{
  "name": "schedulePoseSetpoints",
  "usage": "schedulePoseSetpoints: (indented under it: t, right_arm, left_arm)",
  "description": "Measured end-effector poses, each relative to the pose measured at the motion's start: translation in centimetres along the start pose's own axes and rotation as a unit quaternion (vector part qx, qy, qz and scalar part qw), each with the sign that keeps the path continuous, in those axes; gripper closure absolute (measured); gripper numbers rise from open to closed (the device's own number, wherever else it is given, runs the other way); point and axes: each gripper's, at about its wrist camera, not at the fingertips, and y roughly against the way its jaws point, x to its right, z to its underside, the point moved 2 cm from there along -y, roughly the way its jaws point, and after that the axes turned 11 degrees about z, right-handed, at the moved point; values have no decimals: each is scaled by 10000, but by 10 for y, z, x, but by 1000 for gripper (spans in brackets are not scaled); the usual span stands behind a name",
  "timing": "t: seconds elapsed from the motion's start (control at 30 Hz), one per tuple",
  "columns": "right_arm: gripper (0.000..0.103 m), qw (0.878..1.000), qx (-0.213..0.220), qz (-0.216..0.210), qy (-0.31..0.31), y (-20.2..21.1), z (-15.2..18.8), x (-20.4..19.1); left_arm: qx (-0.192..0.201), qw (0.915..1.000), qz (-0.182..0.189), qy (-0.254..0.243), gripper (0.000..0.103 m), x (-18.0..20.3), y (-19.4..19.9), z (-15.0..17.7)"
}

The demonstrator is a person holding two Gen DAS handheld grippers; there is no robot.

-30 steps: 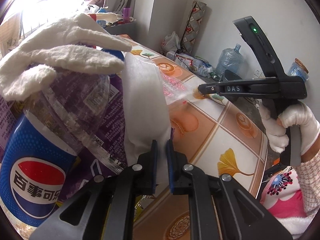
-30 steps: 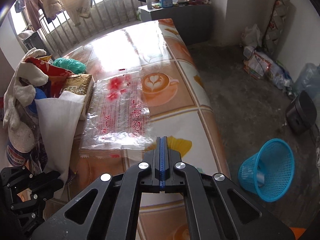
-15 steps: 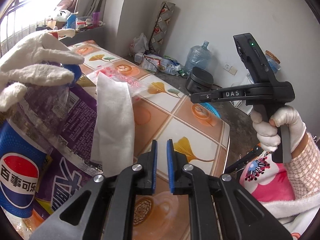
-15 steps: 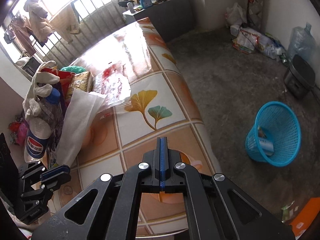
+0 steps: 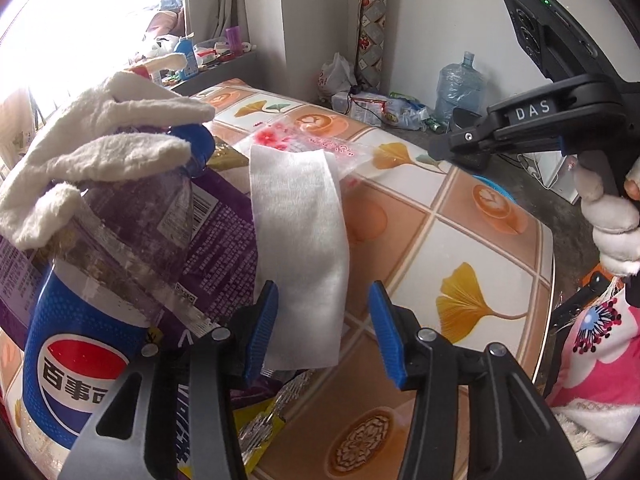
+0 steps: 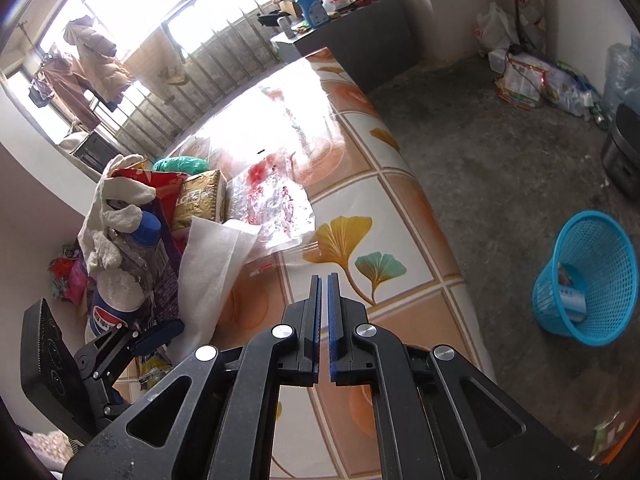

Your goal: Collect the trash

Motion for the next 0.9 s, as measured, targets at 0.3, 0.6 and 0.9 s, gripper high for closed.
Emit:
schedulePoseSetpoints:
  t: [0.3, 0.6, 0.9]
  right_arm:
    - [76, 9995, -111, -154, 252, -30, -22, -19]
    - [70, 9872, 91, 836, 1354, -42, -21, -51]
    - [102, 9825, 103, 1157, 1456, -28, 0, -45]
  left_arm:
    - [51, 9986, 103, 512, 80, -25, -2, -1]
    - [133, 9965, 331, 759, 91, -37, -2, -6]
    - [231, 9956, 503, 751, 97, -39, 0, -15]
